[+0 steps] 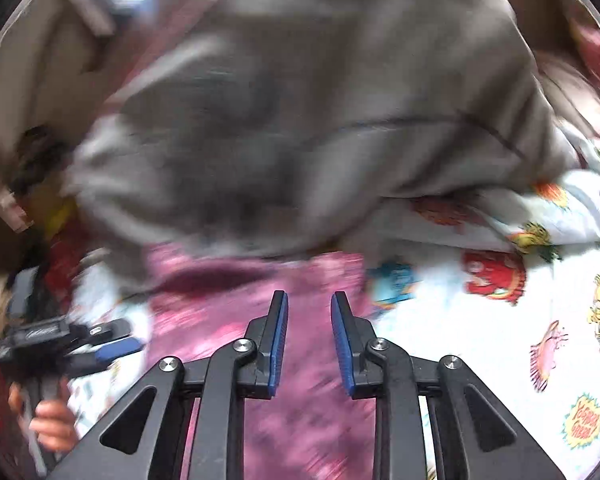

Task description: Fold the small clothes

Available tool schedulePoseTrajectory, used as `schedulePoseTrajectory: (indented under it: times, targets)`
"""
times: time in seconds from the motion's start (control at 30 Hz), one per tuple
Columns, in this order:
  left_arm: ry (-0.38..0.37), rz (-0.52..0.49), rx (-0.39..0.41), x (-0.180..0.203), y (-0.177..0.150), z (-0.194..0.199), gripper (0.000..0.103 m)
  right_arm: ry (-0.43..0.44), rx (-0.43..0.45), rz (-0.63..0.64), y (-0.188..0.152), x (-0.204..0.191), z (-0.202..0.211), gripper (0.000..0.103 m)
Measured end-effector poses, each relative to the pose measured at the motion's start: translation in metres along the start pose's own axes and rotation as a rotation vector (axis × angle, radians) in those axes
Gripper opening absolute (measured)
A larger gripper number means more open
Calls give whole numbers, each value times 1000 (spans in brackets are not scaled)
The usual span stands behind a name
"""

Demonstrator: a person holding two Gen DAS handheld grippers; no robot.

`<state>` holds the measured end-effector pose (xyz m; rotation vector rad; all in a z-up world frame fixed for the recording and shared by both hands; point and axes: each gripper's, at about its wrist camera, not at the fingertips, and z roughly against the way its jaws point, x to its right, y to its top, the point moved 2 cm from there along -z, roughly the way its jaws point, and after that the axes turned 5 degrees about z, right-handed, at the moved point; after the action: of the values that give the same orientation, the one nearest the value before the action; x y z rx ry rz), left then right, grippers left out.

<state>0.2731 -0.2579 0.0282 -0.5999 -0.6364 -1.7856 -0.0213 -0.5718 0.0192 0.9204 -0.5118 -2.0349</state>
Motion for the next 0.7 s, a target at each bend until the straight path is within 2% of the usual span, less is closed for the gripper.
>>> schedulePoseTrajectory:
  times: [0.03,0.1,0.17,0.2,0.23,0.27,0.33,0.4,0.47,0.57,0.63,0.7]
  targets:
    - [11,-3,-15,-2,-8,-4,43,48,-2,27,-10,-6,5,25]
    - [111,-12,-78,-8,-20,-26,44,60,-50,70,-24,-10,-4,21]
    - [116,-4,-103,-13,-29,-25,44,-55,-185,151,-48,-14,-29,18]
    - [103,-3,-103,-11,-31,-19,43,-66,-157,172,-47,-15,-23,19]
    - [91,-13,-90,-9,-34,-8,43,-77,-144,169,-45,-19,-10,25]
    - [86,-24,-74,-8,-38,1,43,-70,-131,149,-44,-22,0,25]
    - [69,-60,-65,-7,-54,15,44,14,-85,137,-50,-26,26,25]
    - [111,-86,-86,-12,-69,9,44,36,-90,163,-67,-29,40,27]
    - [150,-103,-142,-18,-89,-5,45,-30,-188,235,-96,-28,31,28]
    - [124,-92,-146,-20,-94,4,45,-76,-174,310,-112,-34,39,28]
    - [87,-80,-137,-19,-89,13,45,-64,-185,264,-103,-33,51,30]
    - [71,-69,-103,-21,-78,24,45,-15,-118,147,-84,-14,68,45]
